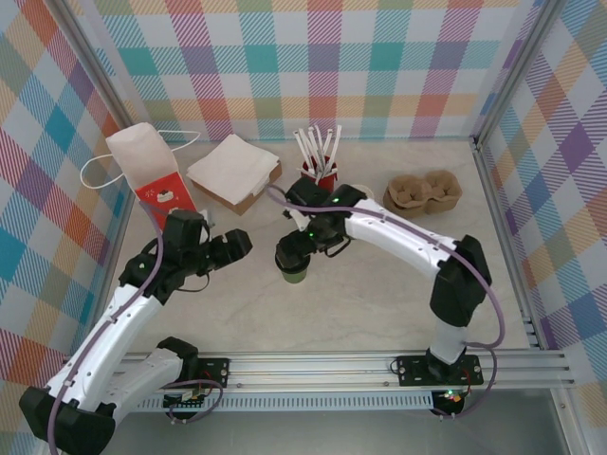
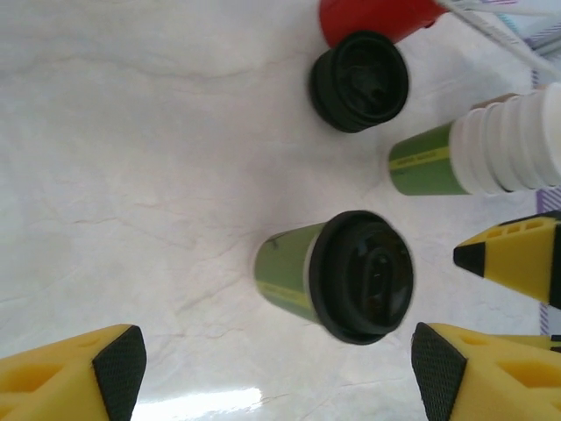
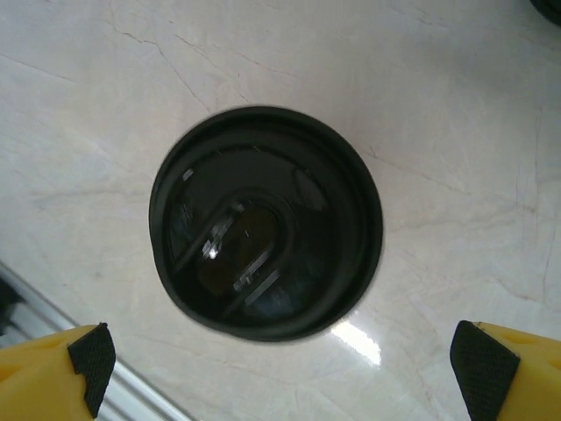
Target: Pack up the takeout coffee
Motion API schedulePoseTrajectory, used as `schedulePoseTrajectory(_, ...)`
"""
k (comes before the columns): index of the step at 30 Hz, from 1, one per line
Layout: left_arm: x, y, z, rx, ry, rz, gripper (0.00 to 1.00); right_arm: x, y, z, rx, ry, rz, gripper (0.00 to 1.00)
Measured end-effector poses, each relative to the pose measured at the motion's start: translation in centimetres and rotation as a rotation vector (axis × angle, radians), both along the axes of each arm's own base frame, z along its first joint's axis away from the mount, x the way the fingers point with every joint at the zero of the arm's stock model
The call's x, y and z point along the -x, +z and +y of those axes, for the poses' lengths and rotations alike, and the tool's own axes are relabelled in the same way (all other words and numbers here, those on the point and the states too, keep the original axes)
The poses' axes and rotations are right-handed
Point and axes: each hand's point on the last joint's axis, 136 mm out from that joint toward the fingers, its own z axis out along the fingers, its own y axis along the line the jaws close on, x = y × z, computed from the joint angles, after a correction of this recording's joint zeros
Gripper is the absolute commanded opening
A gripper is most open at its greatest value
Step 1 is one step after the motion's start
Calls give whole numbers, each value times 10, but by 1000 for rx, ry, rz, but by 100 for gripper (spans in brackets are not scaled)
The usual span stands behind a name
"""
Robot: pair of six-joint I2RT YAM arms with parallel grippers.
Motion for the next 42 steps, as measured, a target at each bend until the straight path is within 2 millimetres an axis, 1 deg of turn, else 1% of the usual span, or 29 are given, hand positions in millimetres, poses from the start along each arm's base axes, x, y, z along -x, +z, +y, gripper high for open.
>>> schedulePoseTrajectory(4,8,-14,8,-24,17,41,83,2,-13,10,73,52,-9,100)
schedulePoseTrajectory(8,10,-20,10,-34,23,59,83,0,-20,13,114,78,-4,100)
schedulePoseTrajectory(15,9,-25,10,-40,24,76,83,0,-27,14,147,102,7,100)
schedulePoseTrajectory(33,8,-29,10,-45,27,93,84,1,-44,19,165,120,46,100)
schedulePoseTrajectory(38,8,-31,10,-43,24,101,83,1,-55,19,184,128,60,96)
schedulePoseTrajectory(42,8,-31,10,-44,24,103,84,1,-63,19,198,140,70,88)
